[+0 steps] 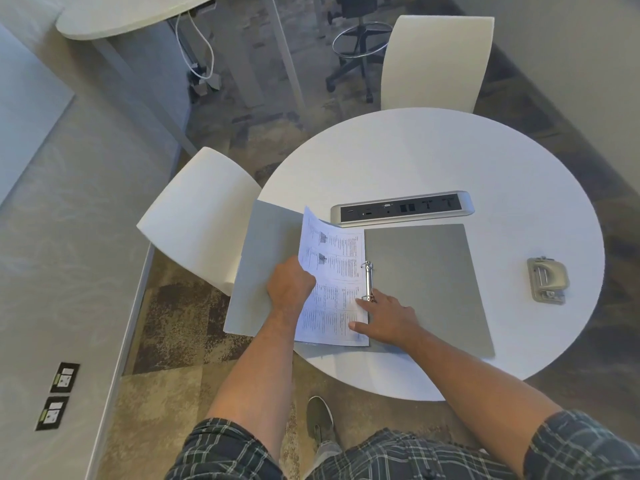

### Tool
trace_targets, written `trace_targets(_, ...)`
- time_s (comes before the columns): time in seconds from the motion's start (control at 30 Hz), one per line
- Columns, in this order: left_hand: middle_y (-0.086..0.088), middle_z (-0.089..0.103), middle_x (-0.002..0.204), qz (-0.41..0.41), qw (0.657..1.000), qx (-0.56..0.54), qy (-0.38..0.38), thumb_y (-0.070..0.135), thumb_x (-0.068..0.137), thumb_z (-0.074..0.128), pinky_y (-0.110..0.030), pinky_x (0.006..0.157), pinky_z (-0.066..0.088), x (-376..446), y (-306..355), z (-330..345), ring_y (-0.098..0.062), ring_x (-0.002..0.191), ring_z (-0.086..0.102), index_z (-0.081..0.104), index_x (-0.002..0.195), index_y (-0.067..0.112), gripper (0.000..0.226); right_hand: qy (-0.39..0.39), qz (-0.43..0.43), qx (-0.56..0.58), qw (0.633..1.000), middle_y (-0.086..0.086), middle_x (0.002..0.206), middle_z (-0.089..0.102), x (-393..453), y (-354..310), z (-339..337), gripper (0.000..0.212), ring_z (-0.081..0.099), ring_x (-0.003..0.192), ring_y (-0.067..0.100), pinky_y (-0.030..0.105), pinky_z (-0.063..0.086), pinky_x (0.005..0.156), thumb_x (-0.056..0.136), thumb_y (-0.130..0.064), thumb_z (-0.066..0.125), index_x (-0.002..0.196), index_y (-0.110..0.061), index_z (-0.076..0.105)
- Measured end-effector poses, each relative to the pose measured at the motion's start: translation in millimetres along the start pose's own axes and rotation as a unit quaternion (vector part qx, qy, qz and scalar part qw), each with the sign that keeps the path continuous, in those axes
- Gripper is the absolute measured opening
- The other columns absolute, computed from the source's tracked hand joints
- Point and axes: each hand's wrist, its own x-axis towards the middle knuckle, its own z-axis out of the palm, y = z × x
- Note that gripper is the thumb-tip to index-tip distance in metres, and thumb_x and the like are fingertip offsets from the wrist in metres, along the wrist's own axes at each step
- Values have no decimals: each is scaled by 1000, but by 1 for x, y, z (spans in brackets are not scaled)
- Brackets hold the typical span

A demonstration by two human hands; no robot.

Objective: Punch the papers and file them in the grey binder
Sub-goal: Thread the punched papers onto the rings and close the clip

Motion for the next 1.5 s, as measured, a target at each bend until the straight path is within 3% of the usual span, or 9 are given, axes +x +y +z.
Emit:
trace_targets(0.3, 2, 71, 92, 32, 995, -86, -28, 35, 90, 63, -28, 66, 52, 9, -5, 5, -22, 81, 67, 67, 95, 15, 21, -8, 8, 5, 1000, -5, 170, 11, 1, 2, -2, 82, 19, 153, 26, 63, 21, 115, 85, -80, 41, 156, -42, 28)
trace_targets(0.5, -5, 75, 97, 40, 952, -276, -127, 28, 91, 70, -39, 77, 60, 10, 18, 7, -25, 90, 74, 71, 100, 11, 19, 32, 43, 165, 985, -12, 152, 47, -2, -6, -10, 77, 51, 133, 19, 54, 35, 109, 80, -84, 48, 141, -38, 52)
trace_targets(0.63, -9, 75, 99, 38, 919, -342, -195, 23, 91, 72, -36, 72, 59, 3, 37, 17, -24, 84, 72, 69, 96, 15, 10, 152, 7, 375, 914, -15, 123, 68, -7, 2, -18, 43, 64, 109, 9, 35, 50, 91, 84, -70, 61, 106, -34, 71)
trace_targets(0.77, -13, 75, 108, 14, 887, -399, -231, 33, 78, 75, -31, 68, 57, -6, 54, 32, -25, 85, 71, 71, 112, 8, 43, 160, -56, 579, 797, -7, 105, 77, -22, 13, -37, 34, 73, 98, 11, 31, 52, 84, 92, -42, 71, 116, -18, 71)
trace_targets(0.9, -10, 74, 104, 13, 865, -427, -265, 25, 94, 68, -29, 66, 58, -20, 71, 47, -21, 80, 72, 69, 118, 9, 30, 121, -42, 614, 779, -5, 113, 73, -24, 29, -43, 67, 72, 105, 21, 34, 60, 82, 74, -66, 65, 129, -26, 63)
trace_targets(1.0, -1, 75, 101, 39, 867, -397, -298, 49, 93, 66, -32, 75, 55, -32, 81, 57, -19, 87, 74, 73, 100, 17, 33, 67, -33, 652, 754, 10, 124, 70, -26, 44, -44, 83, 69, 111, 35, 53, 57, 93, 69, -73, 67, 136, -26, 58)
trace_targets(1.17, 1, 71, 121, 68, 867, -355, -342, 55, 92, 64, -38, 89, 53, -45, 86, 74, -20, 112, 67, 72, 112, 18, 42, 73, -34, 698, 711, 18, 122, 72, -42, 69, -44, 58, 69, 109, 40, 57, 54, 94, 80, -38, 72, 133, -15, 64)
trace_targets(1.33, -2, 75, 103, 64, 890, -354, -281, 39, 91, 72, -37, 80, 55, -44, 78, 83, -26, 104, 70, 74, 96, 16, 23, 181, 96, 601, 773, 10, 98, 79, -51, 90, -50, 11, 77, 81, 24, 35, 59, 69, 91, -9, 69, 100, -11, 75)
trace_targets(1.5, 1, 69, 85, 45, 951, -262, -156, 32, 93, 68, -25, 66, 47, -40, 62, 89, -15, 80, 64, 66, 84, 14, 20, 229, 151, 545, 792, 1, 100, 76, -50, 107, -47, 11, 73, 82, 19, 29, 55, 61, 96, -15, 65, 105, -14, 71)
